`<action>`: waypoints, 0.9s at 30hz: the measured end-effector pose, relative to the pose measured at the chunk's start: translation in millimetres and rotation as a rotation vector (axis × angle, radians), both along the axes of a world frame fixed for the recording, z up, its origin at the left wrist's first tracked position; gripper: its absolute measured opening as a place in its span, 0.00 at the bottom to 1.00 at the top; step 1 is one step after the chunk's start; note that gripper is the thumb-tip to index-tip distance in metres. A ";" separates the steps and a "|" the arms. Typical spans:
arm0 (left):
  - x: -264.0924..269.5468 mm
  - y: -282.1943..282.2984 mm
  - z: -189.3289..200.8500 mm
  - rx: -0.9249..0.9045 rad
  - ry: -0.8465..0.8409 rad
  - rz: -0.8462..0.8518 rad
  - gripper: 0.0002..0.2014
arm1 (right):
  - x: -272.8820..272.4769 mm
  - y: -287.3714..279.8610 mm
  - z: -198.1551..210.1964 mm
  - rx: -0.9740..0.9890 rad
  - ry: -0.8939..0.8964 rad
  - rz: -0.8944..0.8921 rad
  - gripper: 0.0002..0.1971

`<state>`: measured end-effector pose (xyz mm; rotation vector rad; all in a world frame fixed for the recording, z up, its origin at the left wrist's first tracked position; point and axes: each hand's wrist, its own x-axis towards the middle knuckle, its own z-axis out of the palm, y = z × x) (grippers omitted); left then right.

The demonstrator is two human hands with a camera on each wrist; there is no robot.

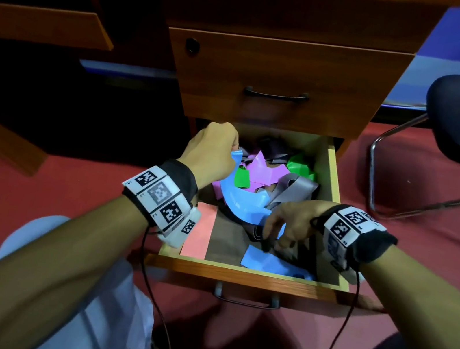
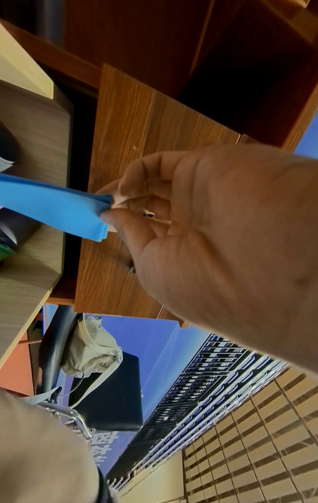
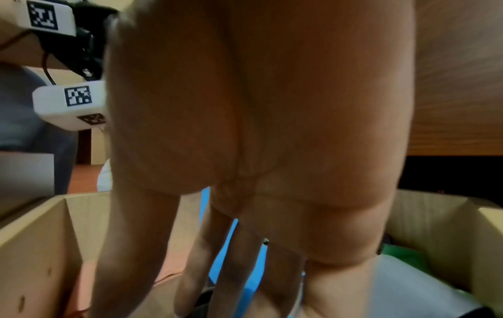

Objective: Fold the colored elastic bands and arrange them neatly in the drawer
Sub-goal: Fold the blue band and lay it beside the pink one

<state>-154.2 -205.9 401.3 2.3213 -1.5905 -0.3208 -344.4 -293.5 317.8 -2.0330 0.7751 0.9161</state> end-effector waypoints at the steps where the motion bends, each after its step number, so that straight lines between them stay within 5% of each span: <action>1: -1.2 0.6 0.4 -0.001 -0.001 -0.006 0.08 | 2.0 3.4 -1.9 0.009 0.024 0.024 0.20; 12: -6.9 -0.1 4.8 0.000 -0.067 -0.002 0.10 | 32.3 25.6 5.8 0.083 0.037 0.138 0.22; 18: 8.6 0.7 9.2 -0.150 -0.024 0.073 0.10 | 49.1 39.2 -1.0 0.181 -0.017 0.112 0.21; 27: 3.8 -3.5 5.1 -0.261 -0.003 0.061 0.11 | 53.5 44.2 -2.1 0.012 0.140 0.420 0.31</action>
